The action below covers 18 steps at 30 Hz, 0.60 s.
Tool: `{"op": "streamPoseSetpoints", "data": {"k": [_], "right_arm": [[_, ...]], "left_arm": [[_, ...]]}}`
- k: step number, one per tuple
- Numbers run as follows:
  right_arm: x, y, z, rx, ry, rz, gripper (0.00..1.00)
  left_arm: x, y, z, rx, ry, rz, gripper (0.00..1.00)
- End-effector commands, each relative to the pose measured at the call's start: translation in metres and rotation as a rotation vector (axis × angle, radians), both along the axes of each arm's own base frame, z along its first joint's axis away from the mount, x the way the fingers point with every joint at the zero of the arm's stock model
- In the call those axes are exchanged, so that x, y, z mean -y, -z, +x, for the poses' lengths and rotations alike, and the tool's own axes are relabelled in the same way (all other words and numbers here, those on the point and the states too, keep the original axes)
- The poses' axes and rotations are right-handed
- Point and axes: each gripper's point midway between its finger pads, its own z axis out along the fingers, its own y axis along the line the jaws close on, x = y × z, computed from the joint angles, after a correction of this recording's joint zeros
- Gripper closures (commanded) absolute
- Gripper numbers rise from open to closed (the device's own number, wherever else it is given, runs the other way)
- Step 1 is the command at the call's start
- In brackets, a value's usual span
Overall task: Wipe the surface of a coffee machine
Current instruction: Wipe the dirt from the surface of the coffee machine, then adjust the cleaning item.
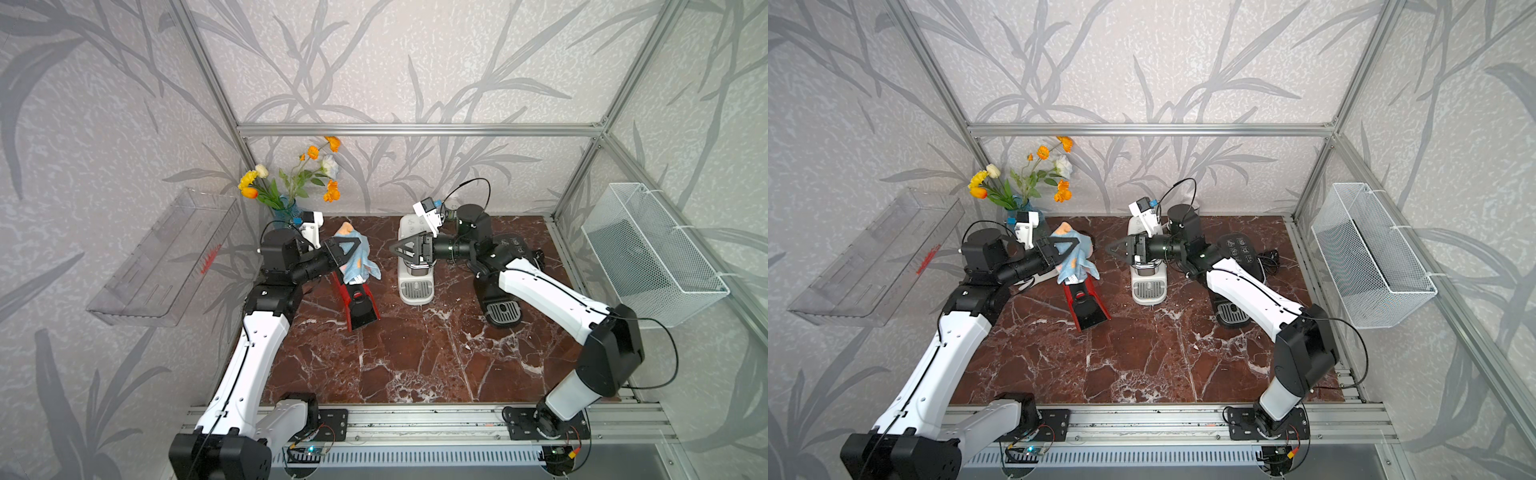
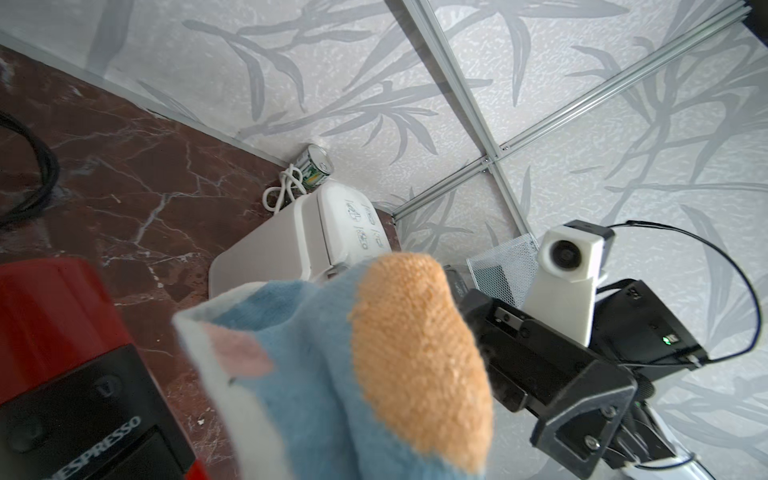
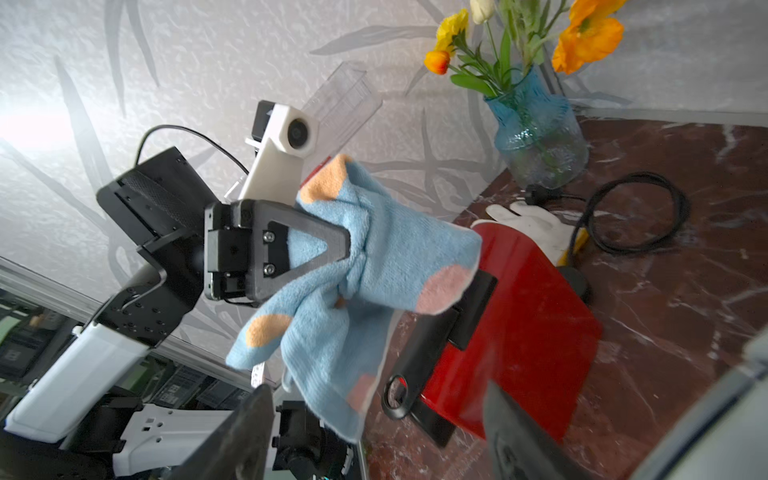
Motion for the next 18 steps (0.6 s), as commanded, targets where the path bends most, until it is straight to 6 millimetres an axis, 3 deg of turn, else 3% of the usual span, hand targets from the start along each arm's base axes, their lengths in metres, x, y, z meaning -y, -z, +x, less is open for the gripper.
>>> {"op": "streamPoseSetpoints", "data": {"k": [1, 4, 8, 18], "right_arm": [[-0.011, -0.028, -0.009, 0.017, -0.076, 0.118, 0.20], [-0.018, -0.031, -0.013, 0.023, -0.082, 0.121, 0.18], [-0.040, -0.020, -0.017, 0.000, -0.120, 0.105, 0.18], [-0.067, -0.030, -0.028, -0.011, -0.186, 0.158, 0.16]], "left_arm": [[0.015, -0.036, -0.010, 0.080, 0.104, -0.080, 1.00], [0.016, -0.037, -0.009, 0.087, 0.108, -0.107, 1.00], [0.019, -0.041, -0.007, 0.084, 0.127, -0.144, 1.00], [0.023, -0.031, -0.002, 0.059, 0.143, -0.132, 1.00]]}}
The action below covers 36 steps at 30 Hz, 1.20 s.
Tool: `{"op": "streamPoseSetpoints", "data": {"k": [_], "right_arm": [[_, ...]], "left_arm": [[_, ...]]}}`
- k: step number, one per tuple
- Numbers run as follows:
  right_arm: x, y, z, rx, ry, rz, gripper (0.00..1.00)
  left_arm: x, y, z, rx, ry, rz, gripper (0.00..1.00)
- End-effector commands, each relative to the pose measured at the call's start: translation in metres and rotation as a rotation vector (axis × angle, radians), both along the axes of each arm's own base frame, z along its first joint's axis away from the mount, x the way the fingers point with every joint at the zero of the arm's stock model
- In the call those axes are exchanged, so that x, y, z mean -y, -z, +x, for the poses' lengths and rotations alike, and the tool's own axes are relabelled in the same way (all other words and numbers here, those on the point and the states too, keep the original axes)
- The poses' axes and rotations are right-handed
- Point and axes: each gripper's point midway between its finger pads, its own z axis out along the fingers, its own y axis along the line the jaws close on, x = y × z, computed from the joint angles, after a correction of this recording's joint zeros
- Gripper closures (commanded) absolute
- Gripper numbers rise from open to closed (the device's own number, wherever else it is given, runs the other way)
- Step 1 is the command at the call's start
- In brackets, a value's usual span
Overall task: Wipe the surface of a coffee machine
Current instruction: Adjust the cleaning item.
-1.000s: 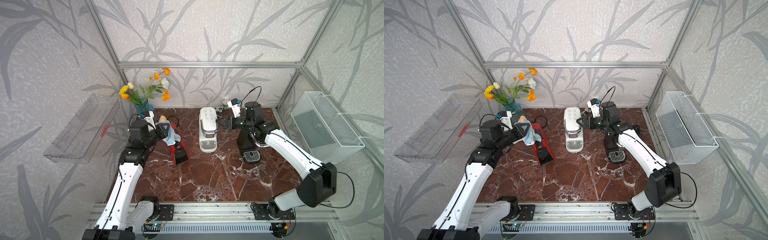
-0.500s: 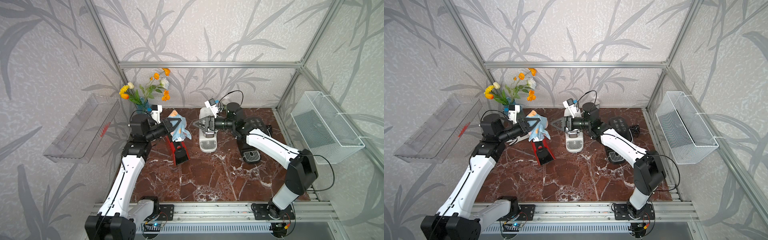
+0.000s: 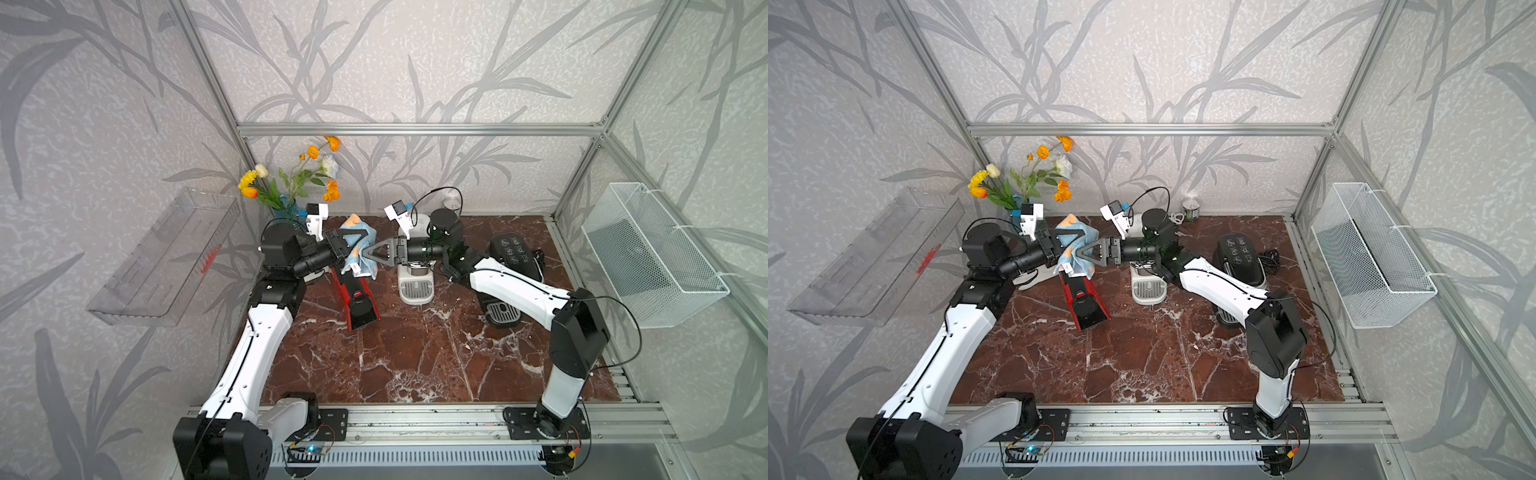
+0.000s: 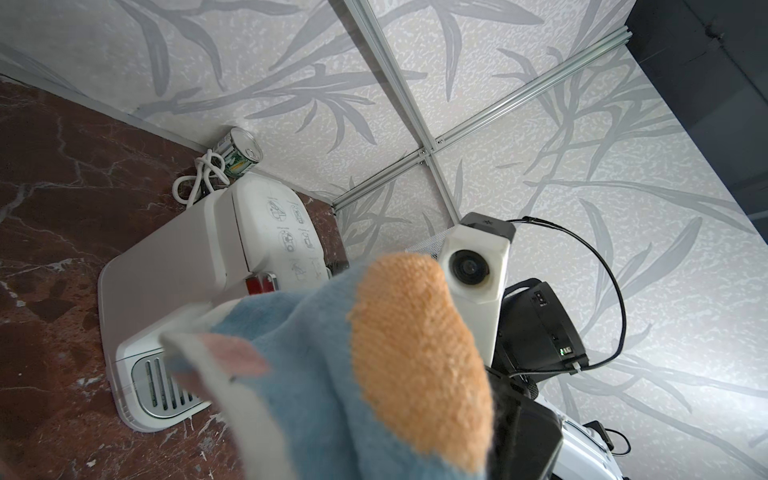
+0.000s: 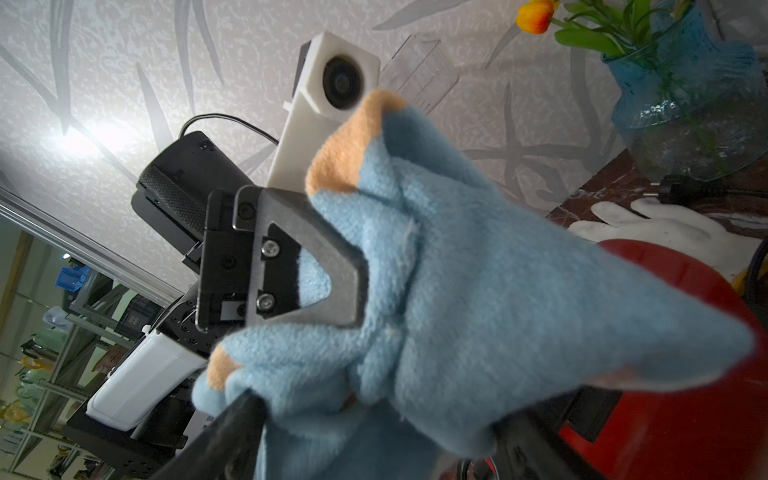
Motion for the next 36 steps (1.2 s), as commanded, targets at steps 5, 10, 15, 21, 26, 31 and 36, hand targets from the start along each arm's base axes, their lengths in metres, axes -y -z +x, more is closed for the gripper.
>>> {"op": "streamPoseSetpoints", "data": {"k": [5, 10, 15, 21, 26, 31, 36], "right_arm": [[-0.004, -0.034, -0.008, 0.061, -0.019, 0.088, 0.16], [-0.007, -0.034, -0.006, 0.060, -0.001, 0.071, 0.36], [-0.011, -0.026, -0.003, 0.037, 0.005, 0.063, 0.49], [-0.011, -0.020, 0.006, 0.030, 0.053, 0.027, 0.82], [-0.008, -0.013, 0.010, 0.051, 0.088, -0.024, 0.96], [0.002, -0.003, 0.018, 0.071, 0.142, -0.087, 1.00], [0.016, 0.007, 0.031, 0.093, 0.189, -0.155, 1.00]], "left_arm": [[0.005, -0.001, -0.001, 0.020, 0.038, 0.006, 1.00], [0.004, 0.007, 0.001, 0.013, 0.025, 0.017, 1.00], [0.004, 0.010, 0.003, 0.007, 0.030, 0.019, 1.00], [0.002, 0.022, 0.001, -0.016, 0.021, 0.057, 0.93], [-0.003, 0.036, 0.000, -0.051, -0.003, 0.107, 0.70], [-0.018, 0.042, 0.001, -0.073, -0.049, 0.153, 0.47], [-0.043, 0.035, 0.005, -0.071, -0.131, 0.153, 0.33]]}}
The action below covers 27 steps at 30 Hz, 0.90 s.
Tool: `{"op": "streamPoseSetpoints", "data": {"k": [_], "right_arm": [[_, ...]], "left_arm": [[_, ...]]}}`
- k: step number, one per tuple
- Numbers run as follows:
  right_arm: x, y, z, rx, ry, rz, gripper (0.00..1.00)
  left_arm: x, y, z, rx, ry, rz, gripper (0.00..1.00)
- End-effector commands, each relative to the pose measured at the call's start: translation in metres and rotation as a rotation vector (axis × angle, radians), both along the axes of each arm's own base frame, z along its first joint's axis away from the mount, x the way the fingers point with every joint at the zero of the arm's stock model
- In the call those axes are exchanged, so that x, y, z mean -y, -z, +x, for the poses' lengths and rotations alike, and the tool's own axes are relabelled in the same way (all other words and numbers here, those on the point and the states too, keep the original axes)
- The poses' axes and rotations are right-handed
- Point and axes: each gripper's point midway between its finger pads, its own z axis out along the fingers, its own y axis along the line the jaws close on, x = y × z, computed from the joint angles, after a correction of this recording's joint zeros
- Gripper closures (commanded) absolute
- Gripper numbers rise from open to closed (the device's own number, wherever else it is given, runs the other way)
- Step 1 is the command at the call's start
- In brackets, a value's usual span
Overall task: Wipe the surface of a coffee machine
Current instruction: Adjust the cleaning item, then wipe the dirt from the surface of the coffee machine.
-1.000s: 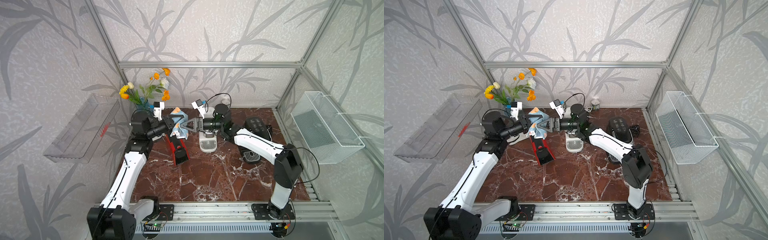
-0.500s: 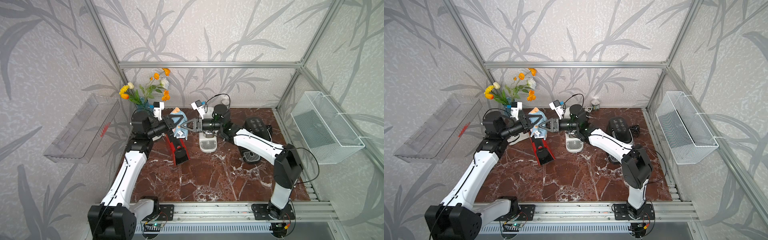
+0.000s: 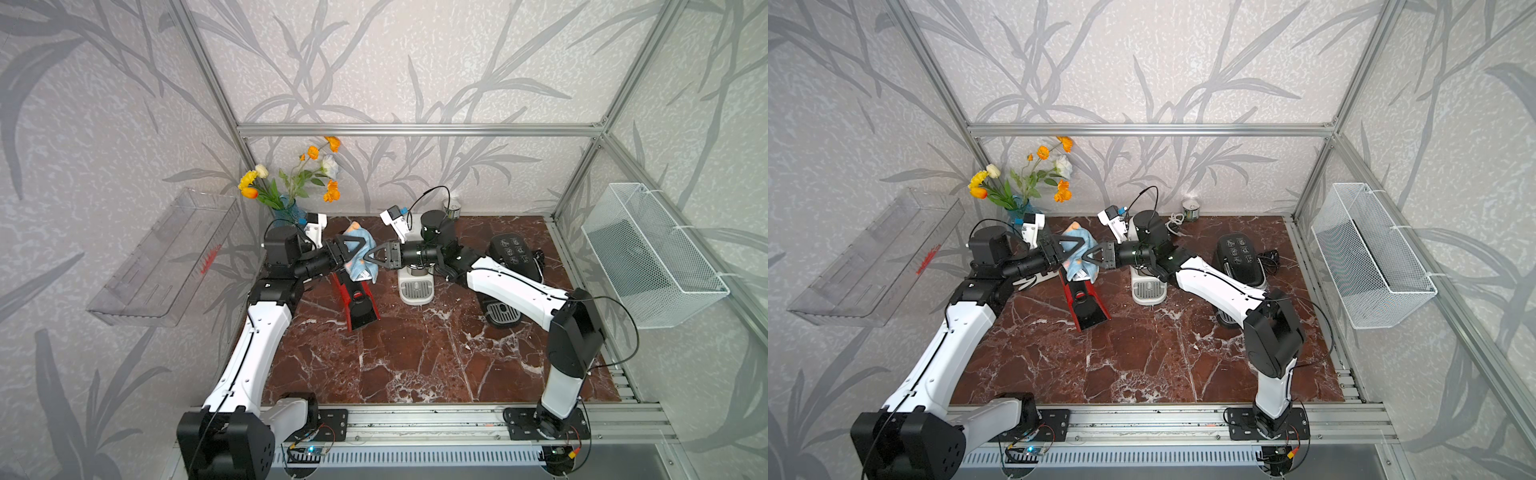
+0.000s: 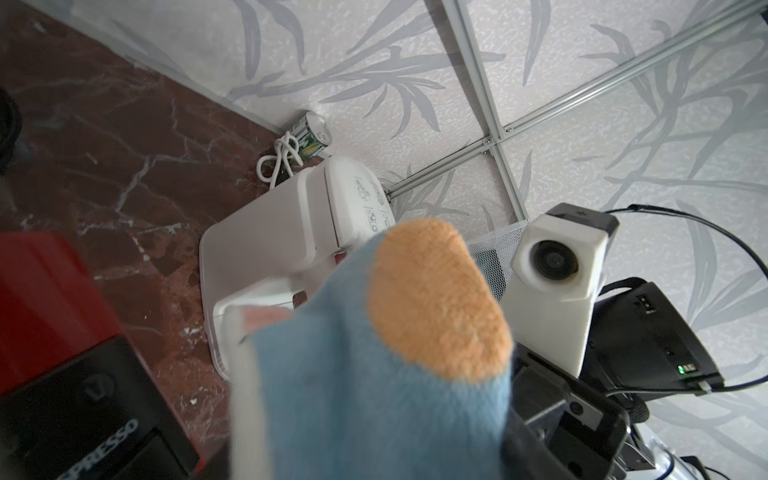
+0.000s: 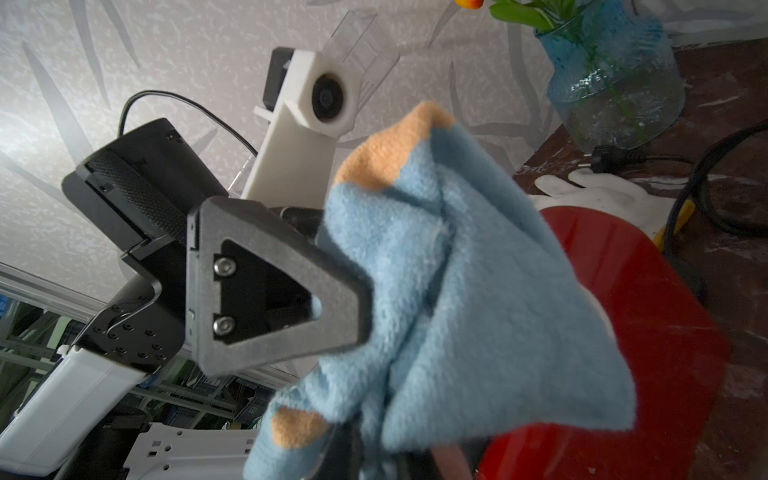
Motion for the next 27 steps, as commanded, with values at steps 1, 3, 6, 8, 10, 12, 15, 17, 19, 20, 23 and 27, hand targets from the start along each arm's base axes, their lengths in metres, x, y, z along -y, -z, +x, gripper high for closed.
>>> {"op": "streamPoseSetpoints", "data": {"k": [1, 3, 6, 8, 10, 12, 15, 17, 19, 20, 23, 27], "right_arm": [[0.018, -0.022, 0.013, 0.114, 0.071, -0.041, 1.00], [0.023, -0.017, 0.016, 0.150, 0.085, -0.113, 1.00], [0.029, -0.006, 0.020, 0.184, 0.094, -0.221, 1.00], [0.031, -0.001, 0.022, 0.203, 0.089, -0.284, 1.00], [0.032, 0.003, 0.021, 0.220, 0.072, -0.345, 1.00], [0.030, 0.013, 0.021, 0.244, 0.073, -0.431, 1.00], [0.025, 0.032, 0.022, 0.298, 0.076, -0.591, 1.00], [0.018, 0.047, 0.026, 0.329, 0.078, -0.685, 1.00], [0.010, 0.059, 0.029, 0.317, 0.064, -0.711, 1.00], [0.005, 0.063, 0.031, 0.307, 0.056, -0.709, 1.00], [-0.011, 0.072, 0.034, 0.291, 0.025, -0.687, 1.00], [-0.024, 0.084, 0.038, 0.268, -0.004, -0.671, 1.00]], "left_arm": [[-0.019, -0.017, -0.005, 0.042, -0.053, 0.027, 0.33], [-0.032, -0.017, -0.005, 0.039, -0.092, 0.034, 0.32], [-0.044, -0.014, -0.006, 0.028, -0.123, 0.024, 0.29], [-0.052, -0.005, -0.006, -0.003, -0.154, 0.033, 0.29], [-0.057, 0.009, -0.007, -0.040, -0.178, 0.057, 0.29], [-0.060, 0.024, -0.009, -0.078, -0.198, 0.078, 0.30], [-0.063, 0.047, -0.008, -0.130, -0.217, 0.074, 0.31], [-0.063, 0.061, -0.007, -0.160, -0.220, 0.067, 0.31], [-0.064, 0.075, -0.006, -0.193, -0.221, 0.059, 0.30], [-0.064, 0.080, -0.006, -0.207, -0.222, 0.056, 0.30], [-0.064, 0.097, -0.004, -0.249, -0.226, 0.049, 0.30], [-0.063, 0.116, -0.001, -0.287, -0.217, 0.036, 0.30]]}}
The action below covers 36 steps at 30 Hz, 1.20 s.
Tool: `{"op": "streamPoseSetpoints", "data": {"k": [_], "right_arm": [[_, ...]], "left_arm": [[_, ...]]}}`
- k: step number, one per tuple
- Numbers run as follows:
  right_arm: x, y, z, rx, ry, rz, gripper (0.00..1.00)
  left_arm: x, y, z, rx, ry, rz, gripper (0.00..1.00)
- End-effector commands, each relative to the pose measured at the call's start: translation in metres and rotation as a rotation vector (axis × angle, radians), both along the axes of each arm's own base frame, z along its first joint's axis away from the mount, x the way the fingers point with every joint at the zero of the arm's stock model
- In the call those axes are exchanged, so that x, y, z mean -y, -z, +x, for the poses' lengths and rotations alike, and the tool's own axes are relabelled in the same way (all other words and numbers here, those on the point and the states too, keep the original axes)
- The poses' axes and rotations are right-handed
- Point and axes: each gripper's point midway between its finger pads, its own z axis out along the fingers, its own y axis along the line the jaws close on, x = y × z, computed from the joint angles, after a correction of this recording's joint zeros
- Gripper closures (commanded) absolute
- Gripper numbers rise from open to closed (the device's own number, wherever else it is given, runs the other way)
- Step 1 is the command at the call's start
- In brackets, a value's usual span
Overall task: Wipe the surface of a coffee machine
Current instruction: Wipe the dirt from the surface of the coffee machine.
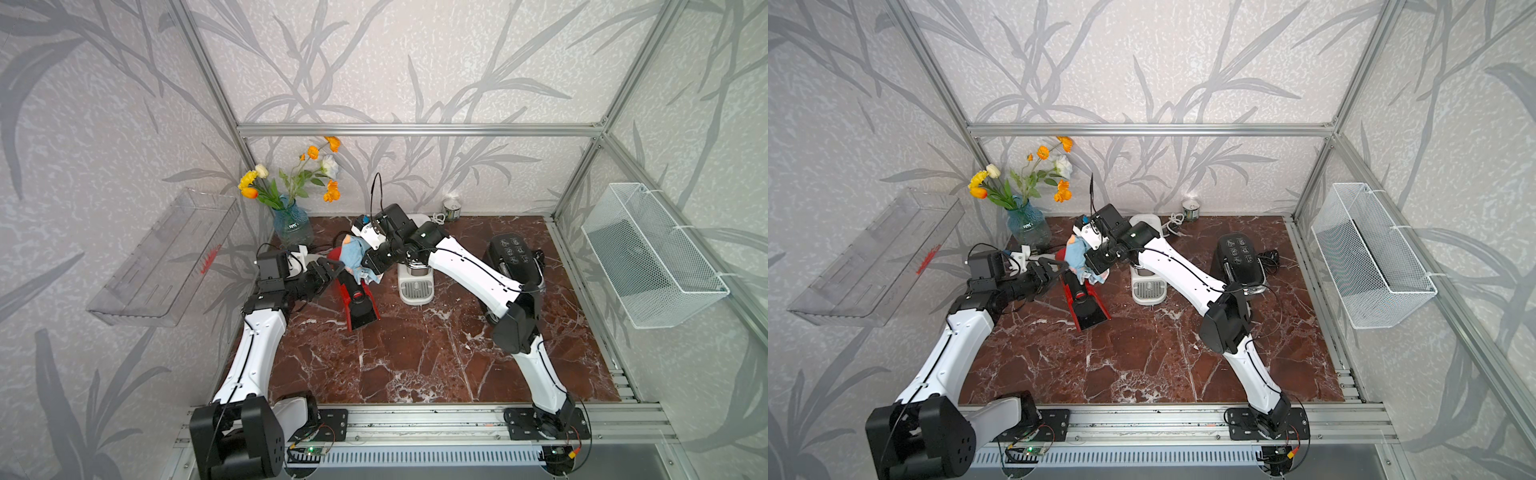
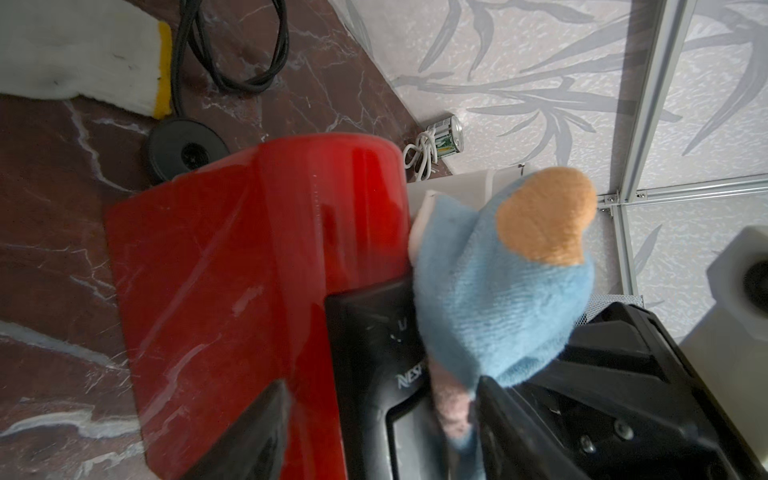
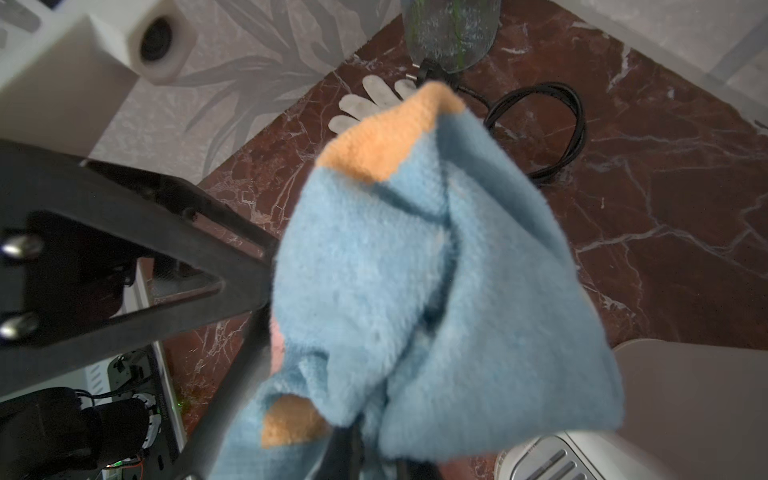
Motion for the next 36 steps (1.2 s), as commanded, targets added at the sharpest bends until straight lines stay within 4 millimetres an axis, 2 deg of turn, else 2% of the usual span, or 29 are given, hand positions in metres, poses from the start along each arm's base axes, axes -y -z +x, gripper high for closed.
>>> {"op": "streamPoseSetpoints", "data": {"k": [1, 8, 16, 20, 29, 36], "right_arm": [[0.001, 0.001, 0.000, -0.018, -0.018, -0.013, 1.00], [-0.011, 0.031, -0.003, -0.091, -0.036, -0.030, 1.00], [-0.018, 0.076, -0.013, -0.128, -0.011, -0.151, 1.00], [-0.027, 0.091, -0.032, -0.136, -0.043, -0.192, 1.00], [-0.054, 0.102, -0.071, -0.178, -0.106, -0.172, 1.00], [-0.058, 0.137, -0.089, -0.238, -0.125, -0.224, 1.00]], "left_arm": [[-0.003, 0.012, 0.006, -0.008, -0.007, -0.001, 0.30], [0.003, 0.033, 0.014, -0.059, 0.027, -0.051, 0.30], [0.002, 0.028, 0.016, -0.040, 0.024, -0.043, 0.30], [0.003, 0.027, 0.015, -0.040, 0.026, -0.046, 0.30], [0.003, 0.023, 0.019, -0.030, 0.026, -0.056, 0.30], [0.004, 0.015, 0.020, -0.015, 0.029, -0.058, 0.30]]}}
